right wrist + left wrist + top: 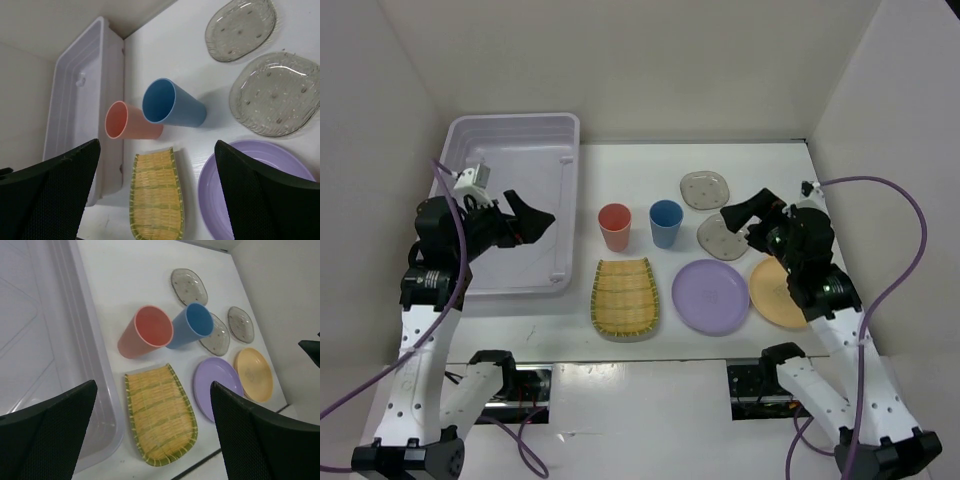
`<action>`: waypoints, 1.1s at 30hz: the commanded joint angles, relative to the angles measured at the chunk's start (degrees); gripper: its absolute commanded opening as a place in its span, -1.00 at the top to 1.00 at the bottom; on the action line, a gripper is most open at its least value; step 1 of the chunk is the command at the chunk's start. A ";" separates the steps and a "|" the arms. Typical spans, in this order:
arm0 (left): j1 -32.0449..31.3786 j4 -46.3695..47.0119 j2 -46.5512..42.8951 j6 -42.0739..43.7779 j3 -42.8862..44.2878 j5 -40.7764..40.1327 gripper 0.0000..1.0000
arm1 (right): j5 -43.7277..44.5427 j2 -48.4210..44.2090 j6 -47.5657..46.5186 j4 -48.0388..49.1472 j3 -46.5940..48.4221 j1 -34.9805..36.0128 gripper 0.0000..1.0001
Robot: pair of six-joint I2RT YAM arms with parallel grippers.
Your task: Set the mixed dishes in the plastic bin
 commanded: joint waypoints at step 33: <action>-30.52 -3.28 41.16 7.12 28.07 -36.45 -1.00 | 4.99 37.59 -12.99 6.80 19.75 3.26 -0.99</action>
